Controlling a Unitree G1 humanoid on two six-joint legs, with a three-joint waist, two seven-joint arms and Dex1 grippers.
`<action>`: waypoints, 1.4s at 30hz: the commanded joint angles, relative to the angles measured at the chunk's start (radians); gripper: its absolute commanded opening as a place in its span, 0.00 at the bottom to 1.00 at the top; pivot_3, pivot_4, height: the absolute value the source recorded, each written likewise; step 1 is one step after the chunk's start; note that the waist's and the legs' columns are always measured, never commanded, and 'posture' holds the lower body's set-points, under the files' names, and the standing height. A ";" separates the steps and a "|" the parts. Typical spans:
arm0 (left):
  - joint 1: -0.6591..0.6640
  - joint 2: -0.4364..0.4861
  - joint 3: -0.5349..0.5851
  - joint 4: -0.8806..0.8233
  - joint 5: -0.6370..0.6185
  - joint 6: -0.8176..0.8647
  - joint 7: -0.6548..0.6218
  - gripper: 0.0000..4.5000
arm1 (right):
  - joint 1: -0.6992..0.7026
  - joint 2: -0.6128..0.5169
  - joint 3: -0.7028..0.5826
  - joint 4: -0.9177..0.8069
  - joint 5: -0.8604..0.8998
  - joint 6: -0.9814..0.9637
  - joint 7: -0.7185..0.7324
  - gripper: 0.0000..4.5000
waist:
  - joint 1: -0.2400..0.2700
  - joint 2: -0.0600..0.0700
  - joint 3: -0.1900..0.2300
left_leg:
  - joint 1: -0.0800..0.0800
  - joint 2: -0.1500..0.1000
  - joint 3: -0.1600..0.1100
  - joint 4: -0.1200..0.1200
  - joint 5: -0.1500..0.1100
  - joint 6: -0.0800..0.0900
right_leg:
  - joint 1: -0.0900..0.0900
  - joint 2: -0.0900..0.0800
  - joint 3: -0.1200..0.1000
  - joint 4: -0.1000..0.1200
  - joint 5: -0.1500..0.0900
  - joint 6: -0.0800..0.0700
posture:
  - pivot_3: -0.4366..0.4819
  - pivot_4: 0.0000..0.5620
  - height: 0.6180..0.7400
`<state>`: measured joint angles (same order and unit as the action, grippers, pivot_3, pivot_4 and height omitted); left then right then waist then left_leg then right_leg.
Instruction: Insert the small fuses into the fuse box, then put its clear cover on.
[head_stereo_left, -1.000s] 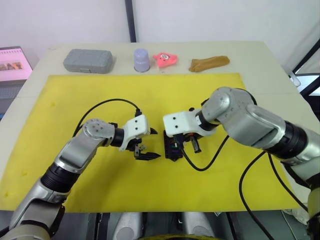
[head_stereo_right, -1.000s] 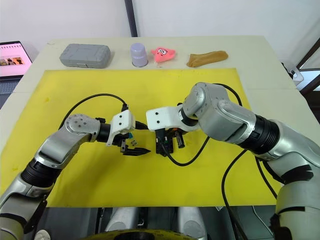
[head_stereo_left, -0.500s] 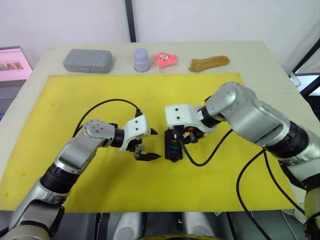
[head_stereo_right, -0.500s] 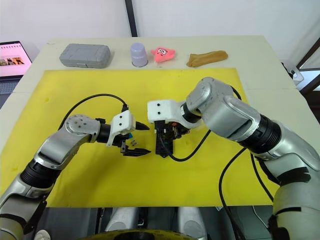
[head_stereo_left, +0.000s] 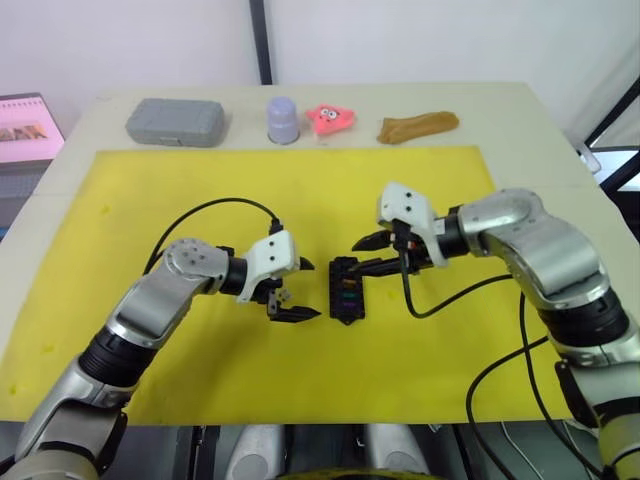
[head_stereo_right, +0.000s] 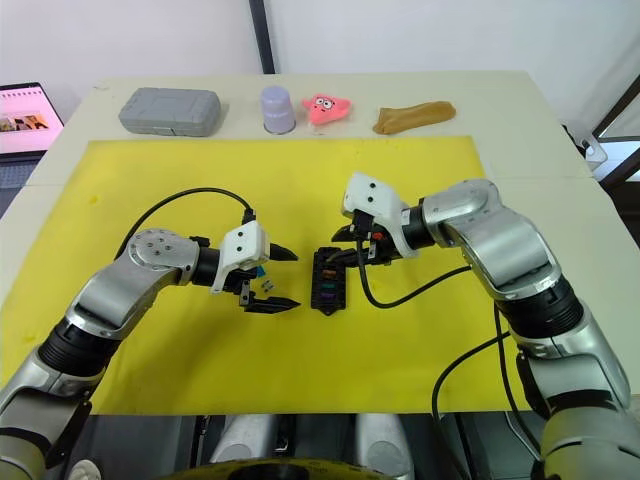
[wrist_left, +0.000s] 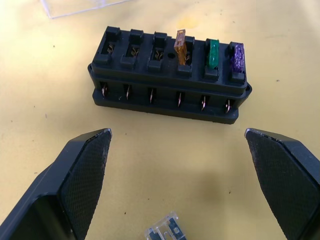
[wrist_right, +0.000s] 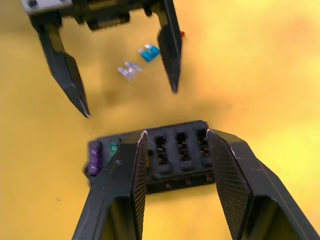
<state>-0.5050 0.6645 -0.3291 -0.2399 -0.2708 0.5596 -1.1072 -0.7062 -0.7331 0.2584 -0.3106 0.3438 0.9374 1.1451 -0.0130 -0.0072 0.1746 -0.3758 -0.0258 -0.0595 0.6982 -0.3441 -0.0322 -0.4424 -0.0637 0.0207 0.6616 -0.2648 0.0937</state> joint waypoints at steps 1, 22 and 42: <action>-0.013 0.002 0.024 -0.016 -0.008 -0.014 -0.005 1.00 | 0.025 -0.005 -0.046 -0.054 0.042 -0.008 -0.017 0.05 | 0.000 0.000 0.000 | 0.000 0.000 0.000 0.000 0.000 0.000 | 0.000 0.000 0.000 0.000 0.000 0.000 | 0.48 0.27 1.00; -0.013 0.006 0.026 -0.012 -0.007 -0.014 -0.015 1.00 | 0.080 -0.018 -0.060 -0.083 0.145 0.033 -0.080 0.43 | 0.000 0.000 0.000 | 0.000 0.000 0.000 0.000 0.000 0.000 | 0.000 0.000 0.000 0.000 0.000 0.000 | 0.48 0.27 1.00; -0.011 0.007 0.026 -0.022 -0.010 -0.004 -0.013 1.00 | 0.088 -0.013 -0.005 -0.009 0.135 0.033 -0.110 0.43 | 0.000 0.000 0.000 | 0.000 0.000 0.000 0.000 0.000 0.000 | 0.000 0.000 0.000 0.000 0.000 0.000 | 0.48 0.27 1.00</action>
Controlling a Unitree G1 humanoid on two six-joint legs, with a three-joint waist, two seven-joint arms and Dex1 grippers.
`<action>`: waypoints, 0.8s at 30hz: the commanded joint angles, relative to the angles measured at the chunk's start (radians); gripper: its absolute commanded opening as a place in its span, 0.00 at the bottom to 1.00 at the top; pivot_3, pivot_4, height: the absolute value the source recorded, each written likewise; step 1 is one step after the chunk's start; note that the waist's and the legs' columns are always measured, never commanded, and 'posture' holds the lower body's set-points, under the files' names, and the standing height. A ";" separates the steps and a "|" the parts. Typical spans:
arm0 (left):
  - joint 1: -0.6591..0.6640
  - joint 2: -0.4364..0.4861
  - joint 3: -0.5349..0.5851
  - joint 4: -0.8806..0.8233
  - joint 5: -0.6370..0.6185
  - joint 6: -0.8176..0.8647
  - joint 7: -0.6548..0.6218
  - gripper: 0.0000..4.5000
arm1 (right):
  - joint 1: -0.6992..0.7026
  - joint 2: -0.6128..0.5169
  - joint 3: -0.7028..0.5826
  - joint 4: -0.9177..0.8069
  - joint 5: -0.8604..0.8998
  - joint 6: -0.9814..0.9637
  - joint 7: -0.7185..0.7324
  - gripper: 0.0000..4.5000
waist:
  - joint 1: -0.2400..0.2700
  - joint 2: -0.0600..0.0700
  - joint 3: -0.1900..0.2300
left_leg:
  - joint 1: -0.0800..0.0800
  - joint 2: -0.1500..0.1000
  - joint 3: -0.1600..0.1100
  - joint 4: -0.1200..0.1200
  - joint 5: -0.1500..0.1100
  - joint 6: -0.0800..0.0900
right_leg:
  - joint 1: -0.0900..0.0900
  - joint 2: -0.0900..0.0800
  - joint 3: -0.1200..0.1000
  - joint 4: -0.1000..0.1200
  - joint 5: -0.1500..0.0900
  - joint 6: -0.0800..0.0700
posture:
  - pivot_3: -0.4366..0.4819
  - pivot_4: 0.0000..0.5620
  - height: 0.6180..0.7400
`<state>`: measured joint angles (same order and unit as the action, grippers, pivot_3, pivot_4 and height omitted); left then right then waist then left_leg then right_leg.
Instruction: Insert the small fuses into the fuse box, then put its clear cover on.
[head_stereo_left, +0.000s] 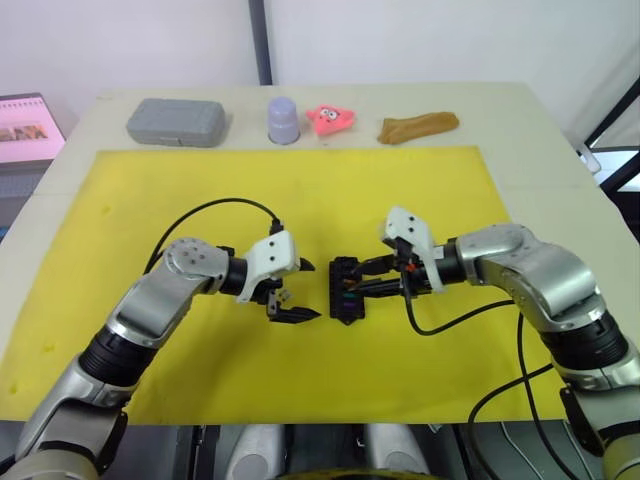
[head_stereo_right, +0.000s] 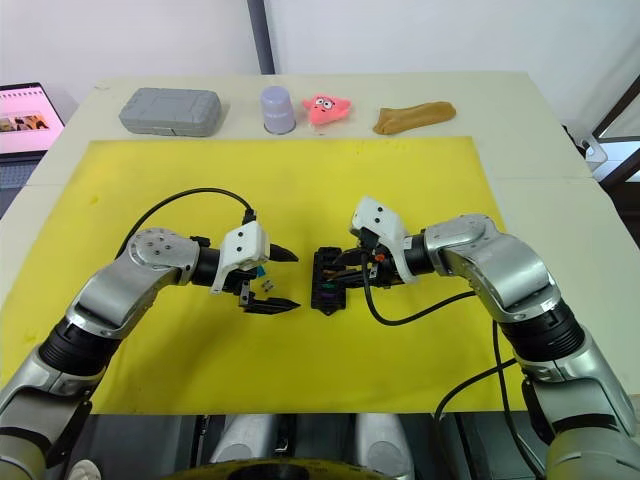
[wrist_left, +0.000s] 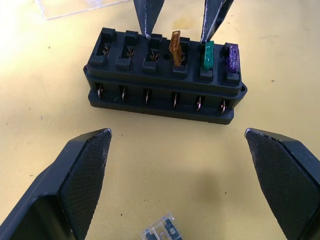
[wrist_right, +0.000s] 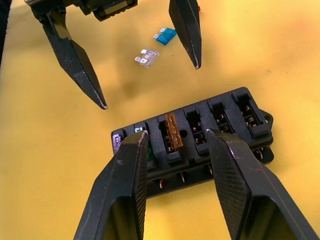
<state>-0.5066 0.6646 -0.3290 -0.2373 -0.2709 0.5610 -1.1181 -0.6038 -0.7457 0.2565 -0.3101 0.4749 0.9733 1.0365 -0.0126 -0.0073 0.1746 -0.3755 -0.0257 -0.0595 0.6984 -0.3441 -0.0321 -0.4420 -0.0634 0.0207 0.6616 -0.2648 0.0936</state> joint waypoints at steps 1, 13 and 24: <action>-0.010 0.007 0.026 -0.023 -0.010 -0.005 -0.002 1.00 | -0.014 0.000 -0.002 -0.009 0.005 -0.002 0.000 0.37 | 0.000 0.000 0.000 | 0.000 0.000 0.000 0.000 0.000 0.000 | 0.000 0.000 0.000 0.000 0.000 0.000 | 0.48 0.27 1.00; -0.013 0.005 0.025 -0.021 -0.010 -0.005 -0.002 1.00 | -0.055 -0.011 -0.006 -0.057 0.029 0.033 0.006 0.01 | 0.000 0.000 0.000 | 0.000 0.000 0.000 0.000 0.000 0.000 | 0.000 0.000 0.000 0.000 0.000 0.000 | 0.48 0.27 1.00; -0.018 -0.004 0.020 -0.011 -0.006 -0.013 -0.001 1.00 | -0.184 -0.089 0.126 -0.121 -0.006 0.120 0.021 0.01 | 0.000 0.000 0.000 | 0.000 0.000 0.000 0.000 0.000 0.000 | 0.000 0.000 0.000 0.000 0.000 0.000 | 0.48 0.27 1.00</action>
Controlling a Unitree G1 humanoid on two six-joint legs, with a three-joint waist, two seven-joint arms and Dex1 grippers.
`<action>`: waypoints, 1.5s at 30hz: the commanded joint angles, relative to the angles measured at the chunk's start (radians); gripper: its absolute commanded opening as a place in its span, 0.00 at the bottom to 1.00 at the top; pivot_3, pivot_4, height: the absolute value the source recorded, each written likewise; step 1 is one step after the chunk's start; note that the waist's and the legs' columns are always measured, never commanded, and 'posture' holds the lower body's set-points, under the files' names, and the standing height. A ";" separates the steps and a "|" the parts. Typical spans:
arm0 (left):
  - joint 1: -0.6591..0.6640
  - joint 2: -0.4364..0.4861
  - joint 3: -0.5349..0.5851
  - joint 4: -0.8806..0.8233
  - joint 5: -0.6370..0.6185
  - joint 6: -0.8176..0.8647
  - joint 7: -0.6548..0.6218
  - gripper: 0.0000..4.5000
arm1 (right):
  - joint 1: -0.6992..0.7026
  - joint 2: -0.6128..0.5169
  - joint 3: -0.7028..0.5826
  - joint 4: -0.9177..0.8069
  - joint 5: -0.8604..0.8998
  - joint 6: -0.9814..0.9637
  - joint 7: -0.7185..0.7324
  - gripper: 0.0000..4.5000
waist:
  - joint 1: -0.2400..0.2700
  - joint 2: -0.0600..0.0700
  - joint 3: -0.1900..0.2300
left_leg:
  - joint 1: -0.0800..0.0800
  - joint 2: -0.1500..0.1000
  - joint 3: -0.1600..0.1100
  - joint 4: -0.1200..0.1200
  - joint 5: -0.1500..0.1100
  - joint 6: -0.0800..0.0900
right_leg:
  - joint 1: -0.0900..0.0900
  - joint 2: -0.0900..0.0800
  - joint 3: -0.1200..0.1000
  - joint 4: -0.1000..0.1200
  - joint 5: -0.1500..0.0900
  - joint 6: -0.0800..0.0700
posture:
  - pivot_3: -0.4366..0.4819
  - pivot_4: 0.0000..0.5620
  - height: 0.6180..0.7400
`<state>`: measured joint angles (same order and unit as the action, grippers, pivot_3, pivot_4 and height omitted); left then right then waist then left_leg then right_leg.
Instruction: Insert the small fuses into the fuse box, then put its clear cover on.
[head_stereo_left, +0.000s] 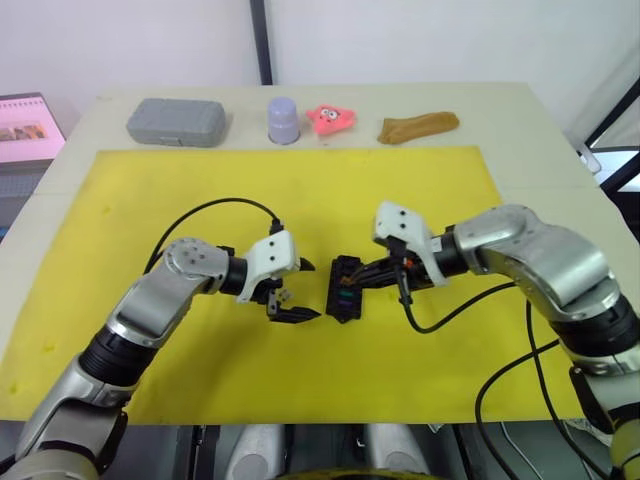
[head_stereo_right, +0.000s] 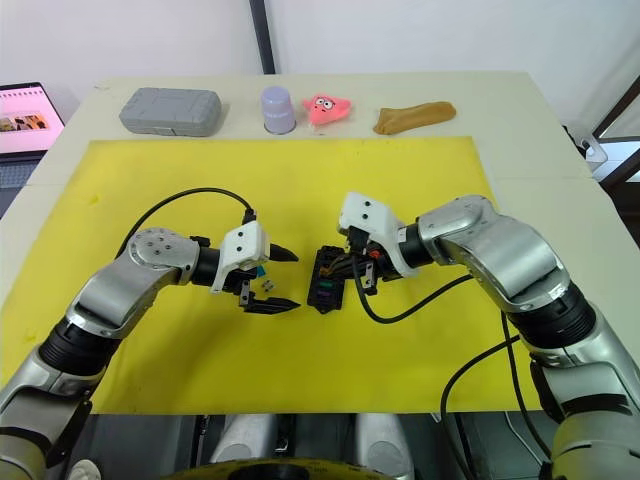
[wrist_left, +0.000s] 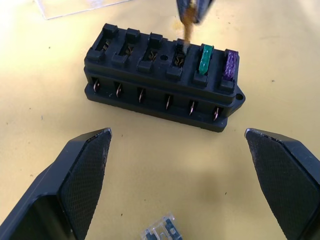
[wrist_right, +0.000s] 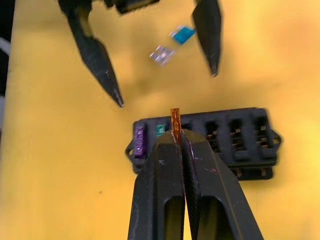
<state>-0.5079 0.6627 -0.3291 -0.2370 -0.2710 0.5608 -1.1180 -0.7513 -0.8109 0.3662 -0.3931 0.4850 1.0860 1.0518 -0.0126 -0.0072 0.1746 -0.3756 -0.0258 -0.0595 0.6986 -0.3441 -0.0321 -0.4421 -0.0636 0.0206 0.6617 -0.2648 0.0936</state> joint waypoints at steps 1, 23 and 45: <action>-0.017 -0.003 0.020 -0.012 -0.006 -0.013 0.000 1.00 | -0.042 -0.025 0.026 -0.040 -0.020 0.006 0.003 0.01 | 0.000 0.000 0.000 | 0.000 0.000 0.000 0.000 0.000 0.000 | 0.000 0.000 0.000 0.000 0.000 0.000 | 0.48 0.27 1.00; -0.011 -0.014 0.017 -0.022 -0.006 -0.008 0.010 1.00 | -0.088 -0.033 0.094 -0.043 -0.124 -0.045 0.010 0.01 | 0.000 0.000 0.000 | 0.000 0.000 0.000 0.000 0.000 0.000 | 0.000 0.000 0.000 0.000 0.000 0.000 | 0.48 0.27 1.00; -0.012 -0.014 0.019 -0.017 -0.006 -0.008 0.012 1.00 | -0.080 -0.028 0.100 -0.060 -0.120 -0.022 0.013 0.01 | 0.000 0.000 0.000 | 0.000 0.000 0.000 0.000 0.000 0.000 | 0.000 0.000 0.000 0.000 0.000 0.000 | 0.48 0.27 1.00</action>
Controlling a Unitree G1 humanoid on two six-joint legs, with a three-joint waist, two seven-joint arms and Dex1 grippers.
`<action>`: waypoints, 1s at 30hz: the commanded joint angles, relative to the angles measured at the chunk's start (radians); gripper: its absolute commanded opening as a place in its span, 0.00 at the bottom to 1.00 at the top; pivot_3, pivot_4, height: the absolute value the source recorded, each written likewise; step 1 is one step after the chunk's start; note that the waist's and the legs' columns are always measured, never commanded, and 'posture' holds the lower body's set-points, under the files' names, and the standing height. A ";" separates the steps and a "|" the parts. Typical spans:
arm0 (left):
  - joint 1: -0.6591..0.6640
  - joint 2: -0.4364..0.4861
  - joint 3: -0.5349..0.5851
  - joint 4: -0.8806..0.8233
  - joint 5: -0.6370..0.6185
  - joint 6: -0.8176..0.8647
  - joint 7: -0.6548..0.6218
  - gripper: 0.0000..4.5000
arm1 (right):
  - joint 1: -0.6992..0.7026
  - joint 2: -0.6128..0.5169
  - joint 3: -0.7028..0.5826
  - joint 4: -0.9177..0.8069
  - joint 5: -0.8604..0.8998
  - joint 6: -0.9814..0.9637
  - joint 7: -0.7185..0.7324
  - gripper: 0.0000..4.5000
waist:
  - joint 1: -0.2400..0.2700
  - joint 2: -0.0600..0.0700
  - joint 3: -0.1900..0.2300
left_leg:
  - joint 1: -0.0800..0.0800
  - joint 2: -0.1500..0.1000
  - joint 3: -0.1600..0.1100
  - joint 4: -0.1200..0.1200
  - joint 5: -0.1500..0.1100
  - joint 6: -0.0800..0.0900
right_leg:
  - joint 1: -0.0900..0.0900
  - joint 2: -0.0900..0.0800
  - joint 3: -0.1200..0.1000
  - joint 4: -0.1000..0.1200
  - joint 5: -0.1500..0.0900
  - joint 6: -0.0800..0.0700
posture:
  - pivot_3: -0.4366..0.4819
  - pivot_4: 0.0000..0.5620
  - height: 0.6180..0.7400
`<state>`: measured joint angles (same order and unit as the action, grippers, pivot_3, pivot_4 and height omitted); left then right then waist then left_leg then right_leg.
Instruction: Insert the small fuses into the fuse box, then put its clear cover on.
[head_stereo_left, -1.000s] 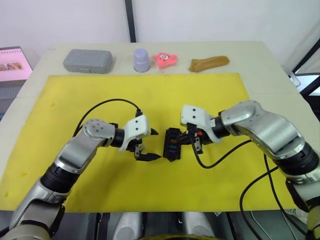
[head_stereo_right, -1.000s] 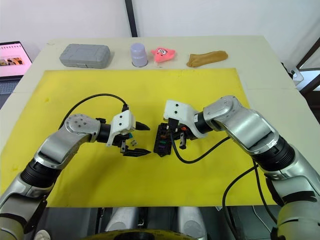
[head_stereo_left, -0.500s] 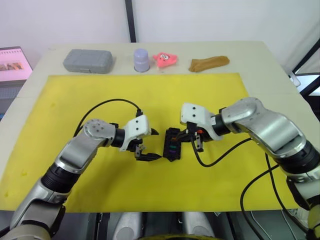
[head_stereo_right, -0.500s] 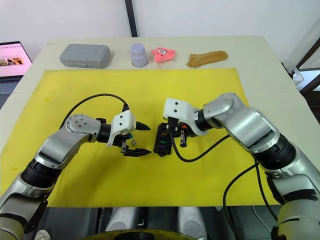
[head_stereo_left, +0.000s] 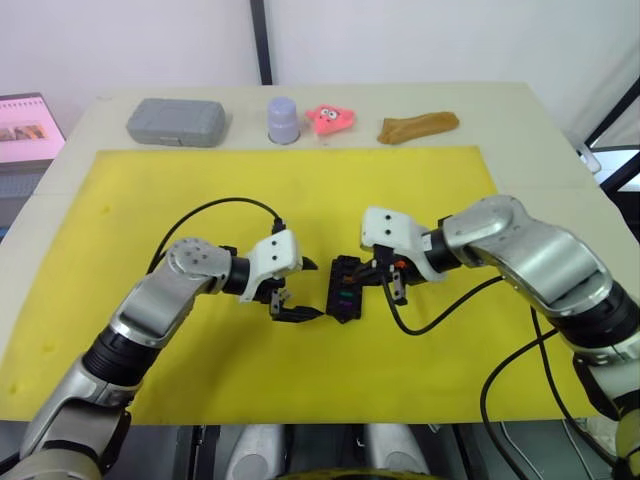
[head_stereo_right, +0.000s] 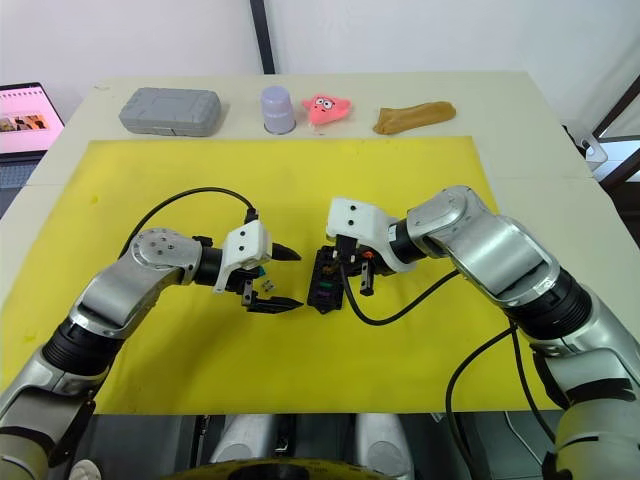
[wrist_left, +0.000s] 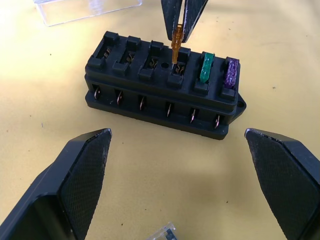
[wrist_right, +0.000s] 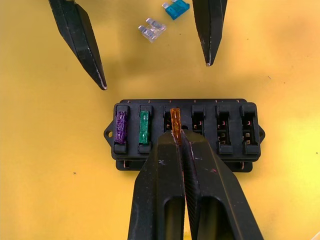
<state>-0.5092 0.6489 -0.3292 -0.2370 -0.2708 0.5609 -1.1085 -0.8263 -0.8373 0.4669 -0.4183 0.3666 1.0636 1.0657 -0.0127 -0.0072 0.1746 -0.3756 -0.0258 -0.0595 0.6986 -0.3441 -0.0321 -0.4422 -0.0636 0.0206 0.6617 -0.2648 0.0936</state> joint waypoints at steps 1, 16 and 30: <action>-0.011 -0.001 0.019 -0.017 -0.006 -0.008 0.002 1.00 | -0.005 -0.001 -0.001 -0.035 0.001 0.005 -0.001 0.01 | 0.000 0.000 0.000 | 0.000 0.000 0.000 0.000 0.000 0.000 | 0.000 0.000 0.000 0.000 0.000 0.000 | 0.48 0.27 1.00; -0.012 -0.001 0.022 -0.014 -0.006 -0.010 0.003 1.00 | -0.010 0.005 0.017 -0.031 -0.011 0.018 -0.010 0.01 | 0.000 0.000 0.000 | 0.000 0.000 0.000 0.000 0.000 0.000 | 0.000 0.000 0.000 0.000 0.000 0.000 | 0.48 0.27 1.00; -0.010 0.001 0.019 -0.020 -0.006 -0.011 0.001 1.00 | -0.022 0.011 0.015 -0.006 -0.028 0.022 -0.016 0.01 | 0.000 0.000 0.000 | 0.000 0.000 0.000 0.000 0.000 0.000 | 0.000 0.000 0.000 0.000 0.000 0.000 | 0.48 0.27 1.00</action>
<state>-0.5092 0.6489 -0.3291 -0.2370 -0.2708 0.5608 -1.1086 -0.8282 -0.8260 0.5005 -0.4267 0.3391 1.0691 1.0558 -0.0128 -0.0073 0.1745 -0.3752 -0.0257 -0.0596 0.6986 -0.3441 -0.0321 -0.4420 -0.0635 0.0206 0.6618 -0.2648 0.0936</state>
